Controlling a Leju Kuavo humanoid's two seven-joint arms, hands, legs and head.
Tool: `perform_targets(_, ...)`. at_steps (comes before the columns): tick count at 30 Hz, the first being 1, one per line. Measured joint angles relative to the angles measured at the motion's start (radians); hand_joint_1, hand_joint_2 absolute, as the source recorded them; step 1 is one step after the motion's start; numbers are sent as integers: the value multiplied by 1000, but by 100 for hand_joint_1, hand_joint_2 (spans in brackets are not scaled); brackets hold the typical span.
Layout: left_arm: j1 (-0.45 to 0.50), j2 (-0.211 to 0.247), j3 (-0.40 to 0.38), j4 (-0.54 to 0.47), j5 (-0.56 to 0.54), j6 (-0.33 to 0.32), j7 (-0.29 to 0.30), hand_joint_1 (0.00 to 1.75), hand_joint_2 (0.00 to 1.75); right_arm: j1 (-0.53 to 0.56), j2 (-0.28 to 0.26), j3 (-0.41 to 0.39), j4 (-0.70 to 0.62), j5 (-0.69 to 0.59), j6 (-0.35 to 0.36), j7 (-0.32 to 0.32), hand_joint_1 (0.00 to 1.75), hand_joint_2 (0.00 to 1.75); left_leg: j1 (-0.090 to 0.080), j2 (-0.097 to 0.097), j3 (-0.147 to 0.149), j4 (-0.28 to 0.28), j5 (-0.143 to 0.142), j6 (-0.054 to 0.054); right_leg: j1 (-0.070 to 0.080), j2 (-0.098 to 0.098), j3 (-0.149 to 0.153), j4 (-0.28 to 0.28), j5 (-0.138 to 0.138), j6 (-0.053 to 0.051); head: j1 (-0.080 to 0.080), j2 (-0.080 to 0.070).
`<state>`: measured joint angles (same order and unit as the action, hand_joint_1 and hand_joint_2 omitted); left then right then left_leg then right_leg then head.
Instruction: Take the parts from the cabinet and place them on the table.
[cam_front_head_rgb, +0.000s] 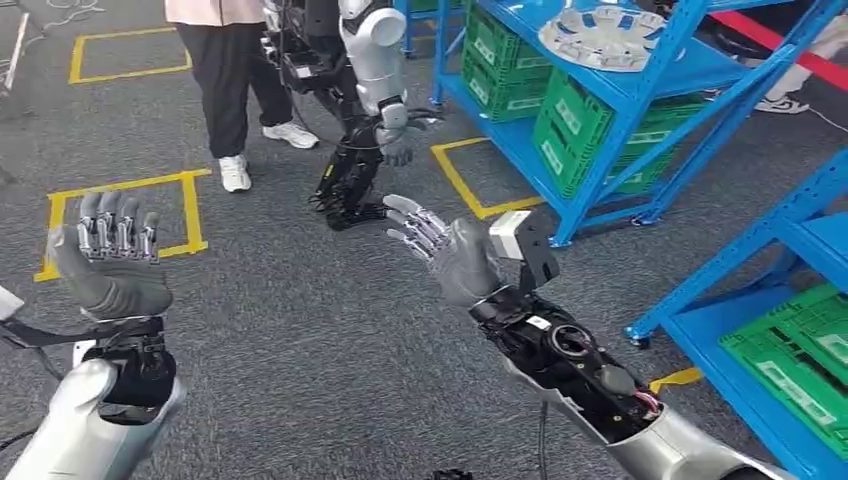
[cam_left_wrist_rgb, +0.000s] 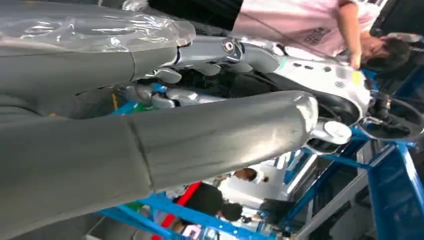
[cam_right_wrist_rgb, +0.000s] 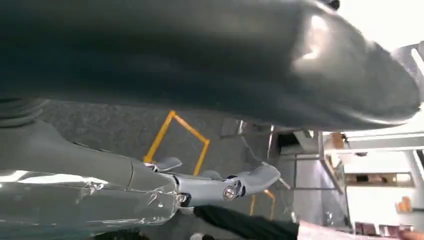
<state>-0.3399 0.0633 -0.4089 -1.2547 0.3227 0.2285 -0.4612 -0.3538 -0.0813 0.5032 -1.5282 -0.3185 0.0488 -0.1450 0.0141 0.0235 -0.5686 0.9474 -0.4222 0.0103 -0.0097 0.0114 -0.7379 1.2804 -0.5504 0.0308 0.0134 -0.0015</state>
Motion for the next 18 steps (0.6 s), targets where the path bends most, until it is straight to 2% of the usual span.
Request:
perform_targets(1,0,0,0,0,1,0,0,0,0,0,0,0,3,0,0,0,0,0,0,8,1,0,-2,-1,-1,-2,4,-12,17,0,5,0)
perform_targets(2,0,0,0,0,1,0,0,0,0,-1,0,-1,4,0,0,0,0,0,0,16,4,0,-4,-4,-1,-7,33,-72,56,-1,10,0)
perform_targets(3,-1,0,0,0,1,0,0,0,0,-2,0,-1,4,0,0,0,0,0,1,25,8,1,-7,-7,-1,-15,80,-163,102,-3,15,0)
perform_targets(4,-2,-1,0,0,1,0,0,0,0,-3,0,-1,4,0,0,0,0,0,1,32,14,1,-11,-11,0,-34,126,-253,143,-6,19,0)
perform_targets(5,-4,-1,0,0,1,-1,0,0,0,-7,0,-1,4,0,1,-1,0,0,-3,39,17,0,-14,-15,9,-64,151,-304,139,-7,24,0)
perform_targets(6,-7,0,0,0,1,-1,-2,0,0,-10,0,0,4,0,1,-1,0,0,-8,43,14,5,-17,-20,16,-60,155,-320,137,-15,24,0)
perform_targets(7,-8,0,0,0,1,-1,-2,0,0,-11,0,0,4,0,1,-1,0,0,-8,52,15,2,-17,-24,14,-57,151,-316,136,-20,20,0)
perform_targets(9,-9,0,0,0,1,-1,-2,0,0,-9,0,-1,4,0,1,-1,0,0,-6,75,20,1,-21,-35,19,-33,149,-318,137,-33,13,0)
perform_targets(10,-11,1,0,0,2,-1,-2,0,0,-10,0,0,4,0,1,-1,0,0,-1,66,19,8,-33,-44,12,-24,158,-327,143,-41,12,0)
perform_targets(11,-13,1,0,0,2,-1,-2,0,0,-14,0,-1,4,0,1,-2,0,0,2,25,9,38,-52,-47,12,-15,159,-328,143,-43,6,0)
perform_targets(12,-15,1,0,0,1,-1,-3,0,0,-17,0,-2,4,0,1,-2,0,0,2,0,-23,102,-85,-47,12,-10,158,-328,144,-49,0,0)
perform_targets(14,-12,3,0,1,2,-1,-3,0,0,-16,1,0,5,0,2,-1,0,0,1,-16,-115,273,-150,-49,14,9,157,-327,144,-56,-15,0)
perform_targets(15,-9,4,0,3,2,-1,-3,0,0,-14,1,0,6,0,2,-1,0,0,1,-17,-149,325,-157,-49,16,20,157,-327,143,-57,-17,0)
perform_targets(16,-7,4,0,3,2,-1,-3,0,0,-13,1,0,7,0,1,-1,0,0,1,-17,-158,327,-142,-46,16,30,157,-326,143,-57,-20,0)
perform_targets(17,-9,5,0,3,2,-1,-3,0,0,-13,1,0,7,0,2,-1,0,0,1,-18,-144,281,-105,-42,17,43,158,-325,143,-57,-23,0)
perform_targets(18,-12,5,0,3,2,-1,-3,0,0,-13,1,0,7,0,1,-1,0,0,1,-21,-113,205,-58,-38,17,54,158,-323,143,-57,-26,0)
